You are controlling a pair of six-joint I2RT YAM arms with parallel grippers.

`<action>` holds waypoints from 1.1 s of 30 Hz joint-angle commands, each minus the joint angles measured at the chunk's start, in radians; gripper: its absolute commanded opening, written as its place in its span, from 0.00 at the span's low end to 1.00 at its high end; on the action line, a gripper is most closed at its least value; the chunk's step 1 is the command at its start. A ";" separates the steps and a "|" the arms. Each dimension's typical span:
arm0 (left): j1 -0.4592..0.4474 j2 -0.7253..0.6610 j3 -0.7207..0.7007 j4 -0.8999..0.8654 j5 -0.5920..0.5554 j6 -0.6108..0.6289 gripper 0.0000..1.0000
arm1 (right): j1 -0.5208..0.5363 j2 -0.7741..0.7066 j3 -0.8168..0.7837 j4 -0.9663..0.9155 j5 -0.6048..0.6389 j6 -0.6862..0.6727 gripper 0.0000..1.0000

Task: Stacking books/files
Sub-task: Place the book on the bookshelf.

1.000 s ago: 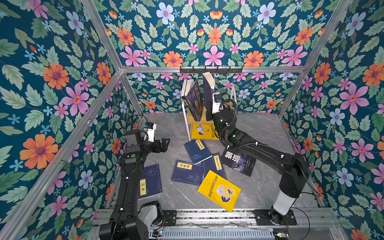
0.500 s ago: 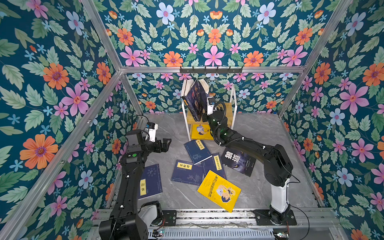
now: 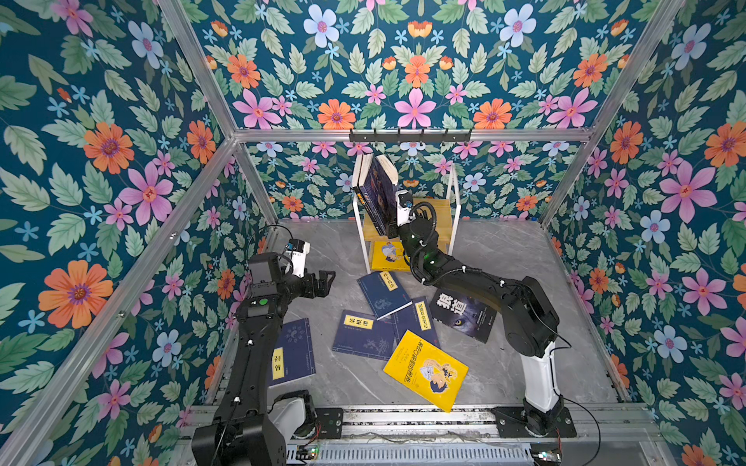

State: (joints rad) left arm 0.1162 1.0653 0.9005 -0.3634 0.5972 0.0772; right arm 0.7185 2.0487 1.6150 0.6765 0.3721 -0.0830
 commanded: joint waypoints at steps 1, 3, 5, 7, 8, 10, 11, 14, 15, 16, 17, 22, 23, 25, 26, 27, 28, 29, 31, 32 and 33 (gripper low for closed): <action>-0.001 -0.007 -0.005 0.028 -0.003 0.008 1.00 | 0.000 -0.007 -0.008 0.039 -0.025 -0.026 0.11; 0.000 -0.009 -0.016 0.032 -0.006 0.012 1.00 | -0.002 -0.013 -0.019 0.046 -0.032 -0.027 0.15; -0.001 -0.006 -0.013 0.025 -0.008 0.009 1.00 | -0.001 -0.027 -0.029 0.030 -0.053 -0.015 0.21; -0.001 -0.007 -0.010 0.026 -0.011 0.008 1.00 | -0.001 -0.042 -0.049 0.039 -0.095 -0.014 0.27; -0.001 -0.009 -0.012 0.031 -0.011 0.009 1.00 | -0.001 -0.047 -0.055 0.036 -0.107 -0.017 0.29; 0.000 -0.010 -0.018 0.035 -0.009 0.008 1.00 | -0.001 -0.060 -0.072 0.037 -0.126 -0.020 0.31; 0.000 -0.008 -0.017 0.032 -0.008 0.008 1.00 | -0.001 -0.068 -0.081 0.033 -0.129 -0.017 0.33; 0.002 -0.009 -0.012 0.028 -0.013 0.007 1.00 | -0.001 -0.089 -0.102 0.019 -0.185 -0.013 0.37; 0.003 -0.011 -0.016 0.033 -0.014 0.007 1.00 | -0.001 -0.095 -0.103 0.007 -0.202 -0.016 0.39; 0.004 -0.013 -0.021 0.037 -0.016 0.008 1.00 | -0.001 -0.101 -0.109 0.003 -0.210 -0.018 0.40; 0.004 -0.013 -0.023 0.035 -0.018 0.008 1.00 | -0.001 -0.105 -0.114 0.001 -0.213 -0.018 0.41; 0.014 -0.014 -0.013 0.026 -0.025 0.002 1.00 | -0.001 -0.176 -0.197 0.021 -0.242 -0.005 0.45; 0.015 -0.014 -0.015 0.030 -0.024 0.002 1.00 | -0.001 -0.188 -0.211 0.019 -0.255 -0.002 0.45; 0.020 -0.012 -0.018 0.029 -0.022 0.001 1.00 | -0.002 -0.227 -0.253 0.015 -0.277 0.006 0.50; 0.023 -0.010 -0.016 0.027 -0.019 -0.003 1.00 | -0.001 -0.245 -0.273 0.015 -0.285 0.011 0.51; 0.026 -0.008 -0.013 0.024 -0.019 -0.006 1.00 | -0.001 -0.271 -0.297 0.015 -0.291 0.017 0.53; 0.028 -0.009 -0.012 0.026 -0.020 -0.007 1.00 | -0.001 -0.293 -0.324 0.015 -0.295 0.023 0.53; 0.028 -0.010 -0.013 0.029 -0.019 -0.008 1.00 | -0.001 -0.311 -0.342 0.015 -0.290 0.022 0.53; 0.030 -0.014 -0.020 0.035 -0.019 -0.007 1.00 | -0.001 -0.338 -0.368 -0.006 -0.251 0.003 0.52; 0.031 -0.012 -0.020 0.034 -0.016 -0.008 1.00 | -0.003 -0.344 -0.364 -0.040 -0.225 -0.010 0.50; 0.033 -0.009 -0.018 0.031 -0.014 -0.011 1.00 | -0.006 -0.342 -0.351 -0.080 -0.200 -0.020 0.46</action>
State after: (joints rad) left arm 0.1444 1.0557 0.8810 -0.3511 0.5755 0.0761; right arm 0.7158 1.7180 1.2572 0.6422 0.1127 -0.0799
